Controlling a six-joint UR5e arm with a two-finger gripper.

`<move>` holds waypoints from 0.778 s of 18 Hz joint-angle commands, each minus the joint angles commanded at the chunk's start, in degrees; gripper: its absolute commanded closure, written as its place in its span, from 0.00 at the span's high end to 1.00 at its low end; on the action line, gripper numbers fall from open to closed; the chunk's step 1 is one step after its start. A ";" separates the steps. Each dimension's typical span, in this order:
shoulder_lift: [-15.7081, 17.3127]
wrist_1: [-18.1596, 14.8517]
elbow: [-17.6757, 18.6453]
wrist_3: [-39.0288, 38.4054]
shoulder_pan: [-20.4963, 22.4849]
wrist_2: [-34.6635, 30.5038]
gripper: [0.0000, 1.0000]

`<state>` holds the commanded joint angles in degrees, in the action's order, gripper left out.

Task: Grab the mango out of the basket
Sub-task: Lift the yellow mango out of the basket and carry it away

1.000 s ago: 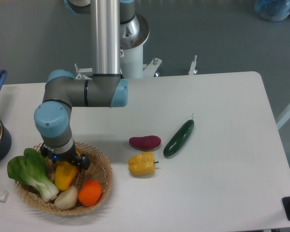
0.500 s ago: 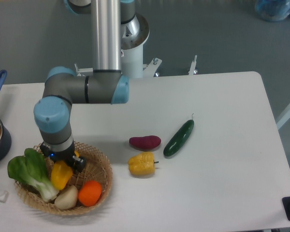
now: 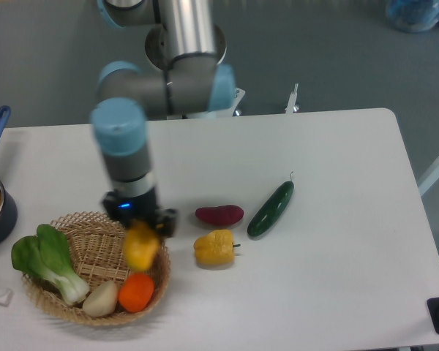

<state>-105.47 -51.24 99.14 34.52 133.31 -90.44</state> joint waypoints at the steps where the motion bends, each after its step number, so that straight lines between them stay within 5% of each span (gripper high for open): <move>1: 0.53 0.00 0.35 1.76 2.46 -0.09 0.07; 7: 1.67 -0.97 1.50 21.26 17.75 0.52 0.07; 14: -1.40 -0.97 -0.96 42.37 28.58 1.66 0.07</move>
<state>-106.87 -52.21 98.18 76.89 161.88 -88.78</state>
